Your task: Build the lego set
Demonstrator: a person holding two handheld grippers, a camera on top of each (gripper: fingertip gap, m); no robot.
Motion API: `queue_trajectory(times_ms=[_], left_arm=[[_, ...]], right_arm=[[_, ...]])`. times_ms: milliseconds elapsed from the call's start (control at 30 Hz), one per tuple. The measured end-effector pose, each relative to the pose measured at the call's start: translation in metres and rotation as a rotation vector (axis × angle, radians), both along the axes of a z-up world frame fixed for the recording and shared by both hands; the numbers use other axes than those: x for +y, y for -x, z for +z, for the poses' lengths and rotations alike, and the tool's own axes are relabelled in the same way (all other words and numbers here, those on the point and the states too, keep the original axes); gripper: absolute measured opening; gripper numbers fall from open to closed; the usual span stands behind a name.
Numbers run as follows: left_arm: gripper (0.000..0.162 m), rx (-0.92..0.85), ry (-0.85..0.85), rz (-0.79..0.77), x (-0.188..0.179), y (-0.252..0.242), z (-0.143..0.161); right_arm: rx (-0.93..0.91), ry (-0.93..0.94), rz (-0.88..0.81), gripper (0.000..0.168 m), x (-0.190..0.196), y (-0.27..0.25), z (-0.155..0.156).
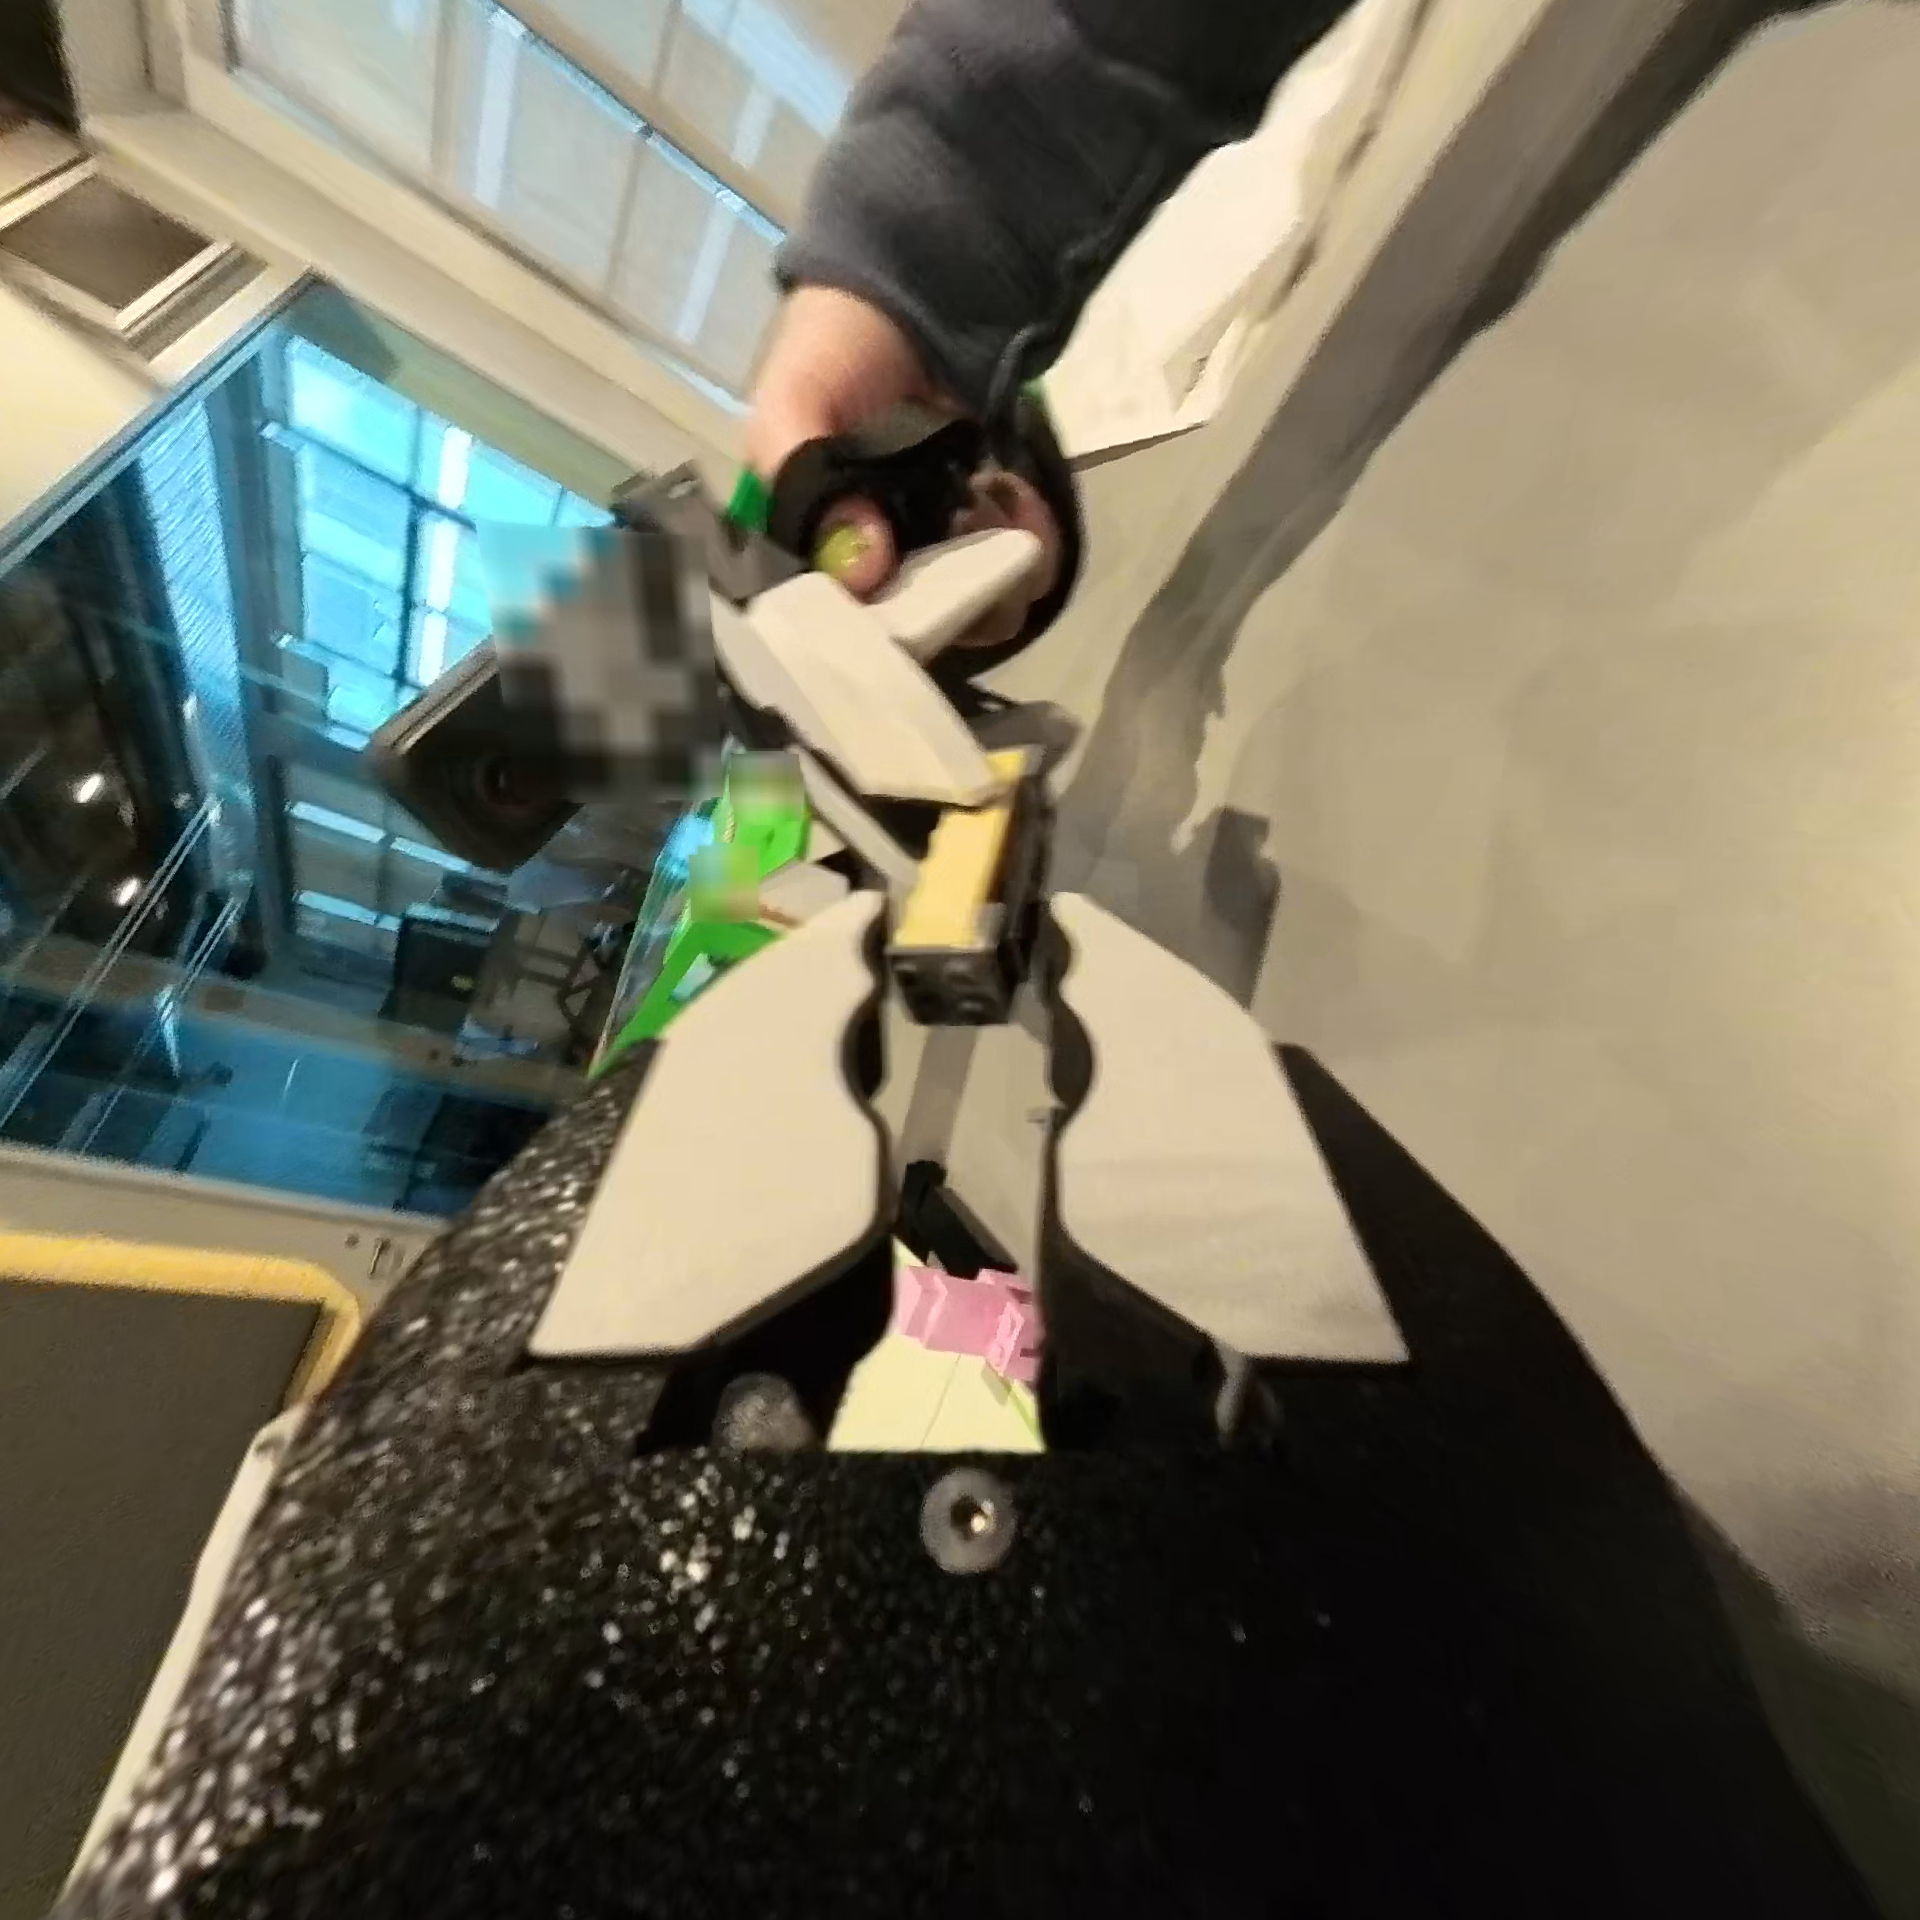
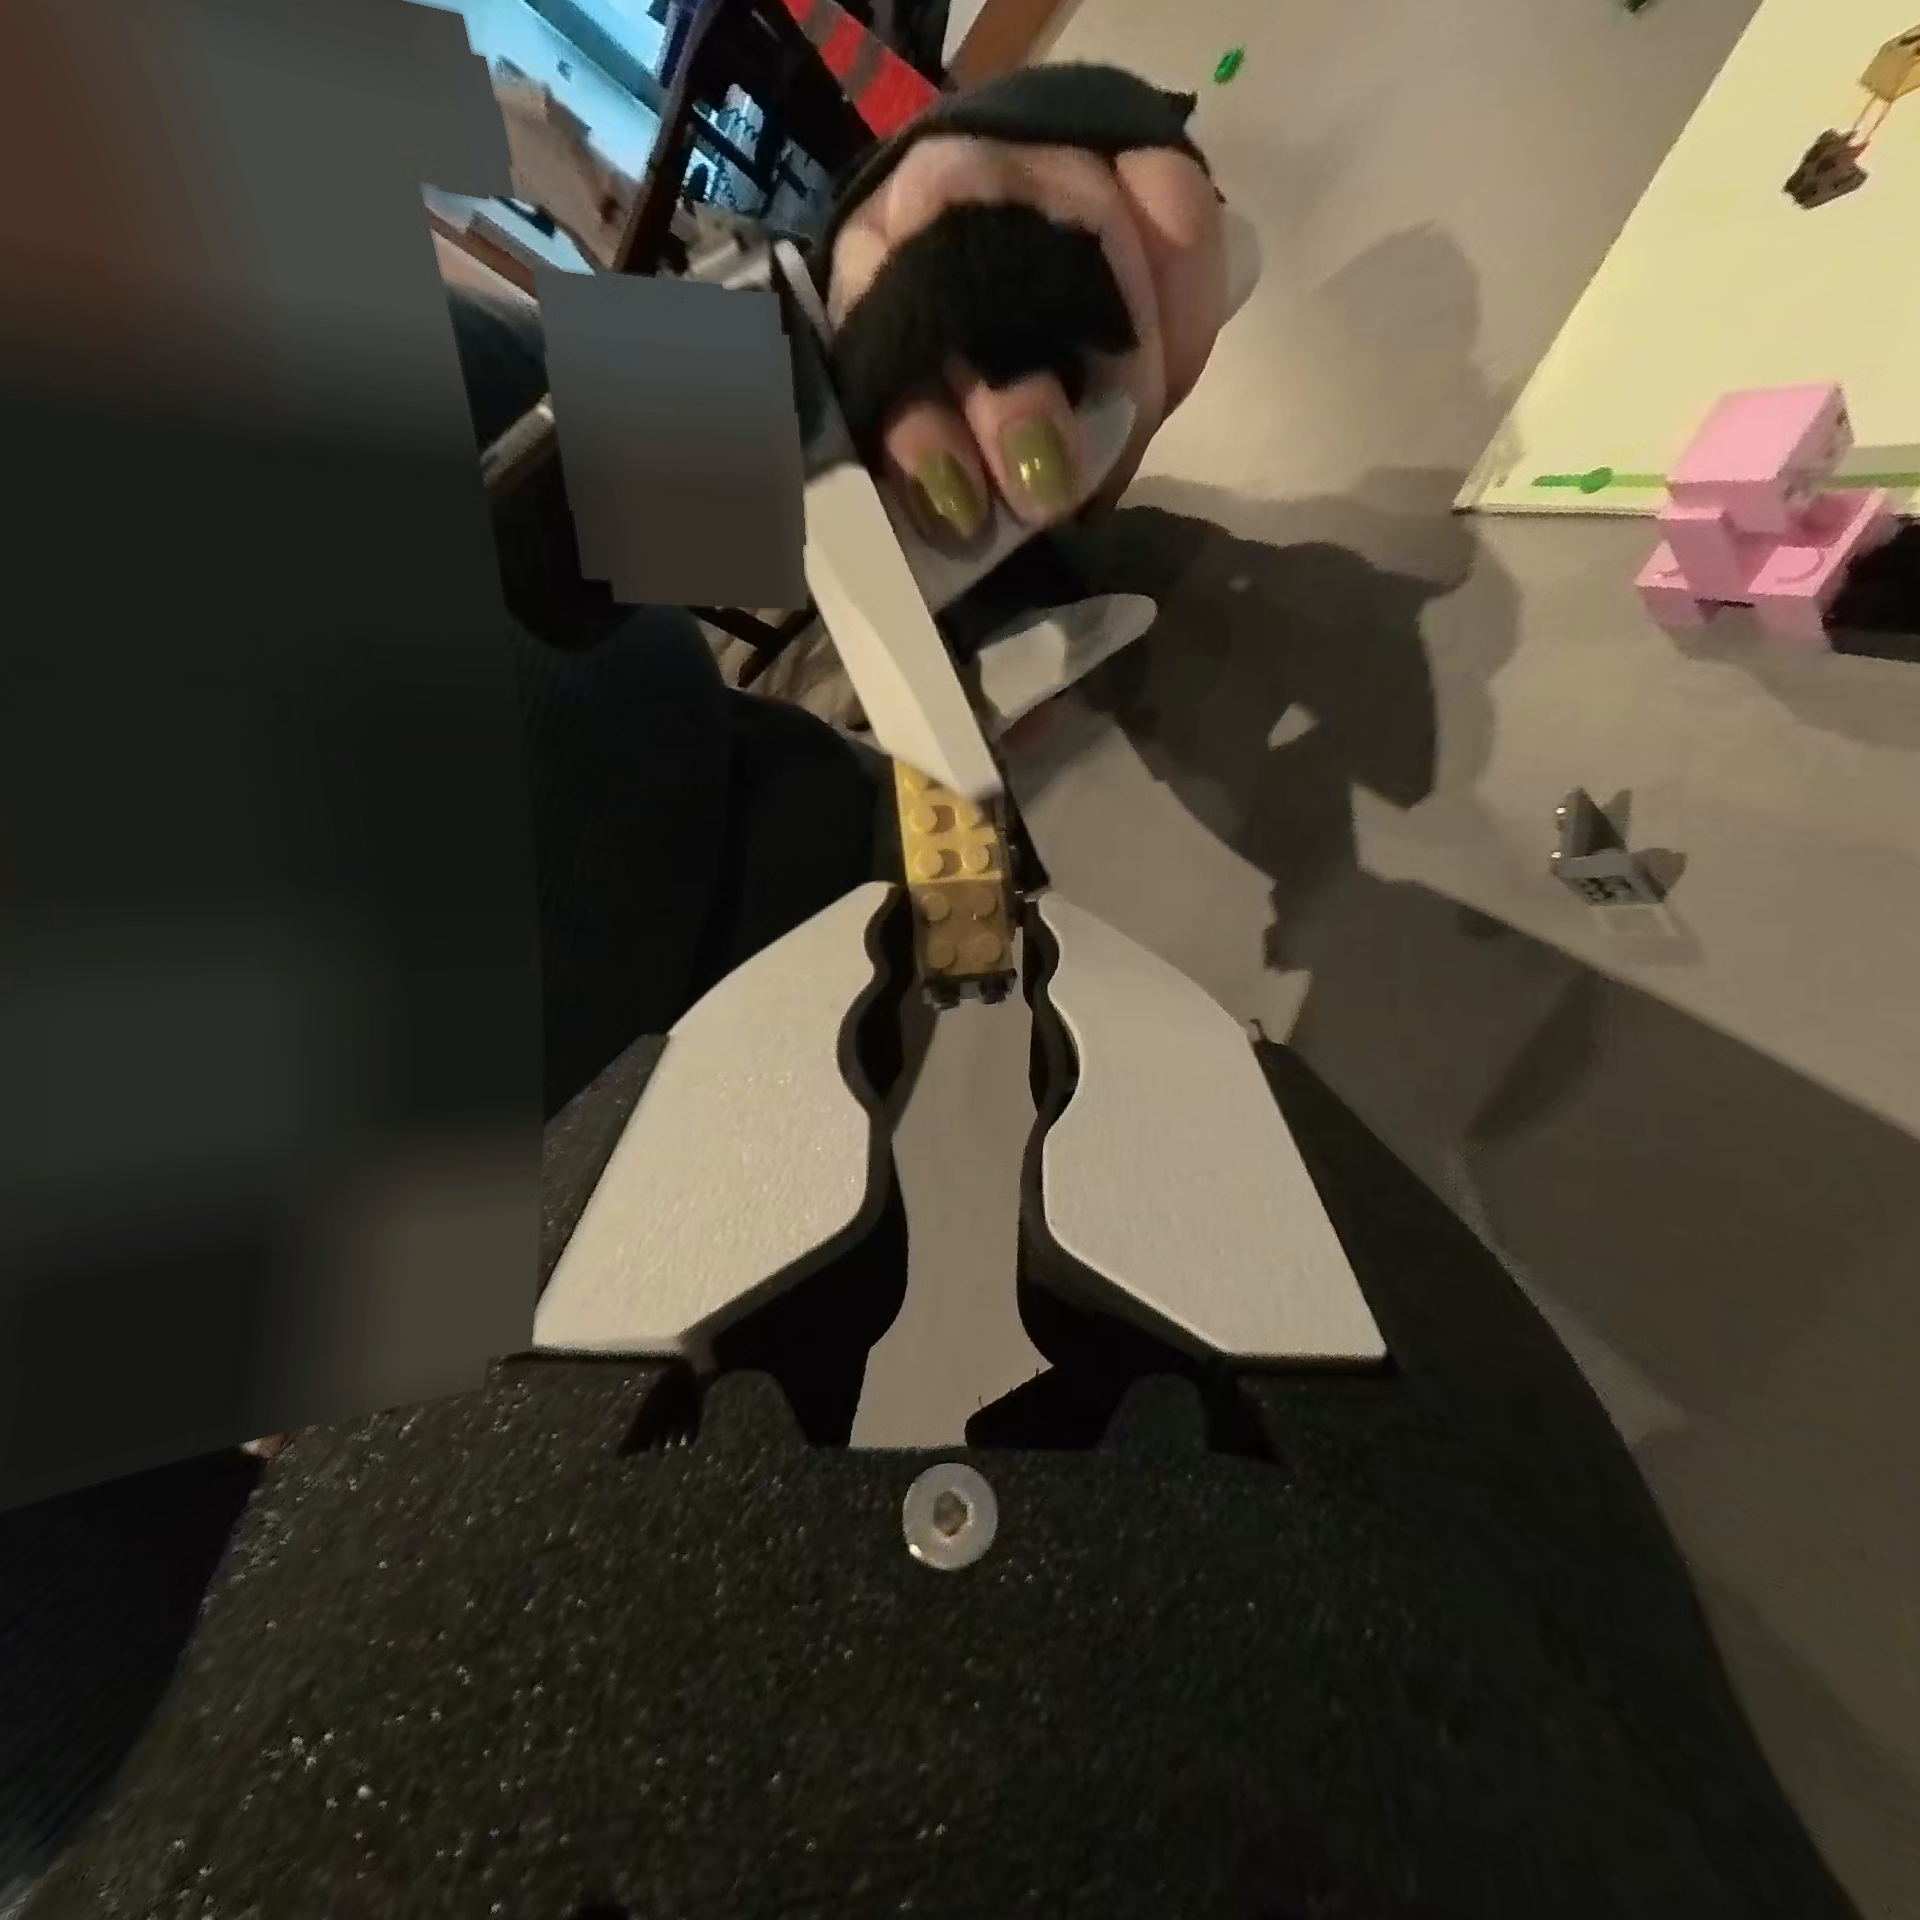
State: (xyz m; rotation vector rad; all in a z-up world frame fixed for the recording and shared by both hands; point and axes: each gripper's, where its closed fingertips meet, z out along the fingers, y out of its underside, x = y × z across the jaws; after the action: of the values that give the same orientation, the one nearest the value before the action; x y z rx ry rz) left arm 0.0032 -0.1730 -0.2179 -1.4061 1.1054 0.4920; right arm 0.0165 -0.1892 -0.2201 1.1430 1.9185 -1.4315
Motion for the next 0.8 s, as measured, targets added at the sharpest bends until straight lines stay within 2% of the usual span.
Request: queue_trajectory(times_ms=[167, 200, 233, 333, 433, 500, 667, 800], left_arm=[[0.020, -0.017, 0.022, -0.028, -0.006, -0.003, -0.001], [0.020, -0.027, 0.023, -0.006, -0.006, 0.000, -0.001], [0.020, -0.033, 0.026, 0.035, -0.005, 0.007, -0.001], [0.020, -0.089, 0.001, 0.214, -0.006, 0.039, 0.004], [0.019, -0.256, -0.009, 0.377, -0.013, 0.076, 0.007], [0.019, -0.345, -0.008, 0.426, -0.015, 0.091, 0.007], [0.019, -0.470, 0.022, 0.414, -0.015, 0.095, 0.005], [0.019, -0.541, 0.058, 0.376, -0.018, 0.090, 0.000]], right_arm=[[0.001, 0.007, 0.018, 0.020, -0.004, 0.000, 0.002], [0.017, 0.008, 0.003, 0.027, -0.004, 0.003, 0.003], [0.034, 0.006, -0.015, 0.037, -0.003, 0.006, 0.004], [0.144, -0.017, -0.126, 0.042, 0.009, 0.018, 0.011], [0.275, -0.228, -0.317, 0.039, 0.032, 0.037, -0.003], [0.321, -0.400, -0.398, 0.030, 0.039, 0.044, -0.019], [0.386, -0.783, -0.339, 0.026, 0.036, 0.048, -0.055], [0.447, -0.944, -0.249, 0.029, 0.044, 0.053, -0.069]])
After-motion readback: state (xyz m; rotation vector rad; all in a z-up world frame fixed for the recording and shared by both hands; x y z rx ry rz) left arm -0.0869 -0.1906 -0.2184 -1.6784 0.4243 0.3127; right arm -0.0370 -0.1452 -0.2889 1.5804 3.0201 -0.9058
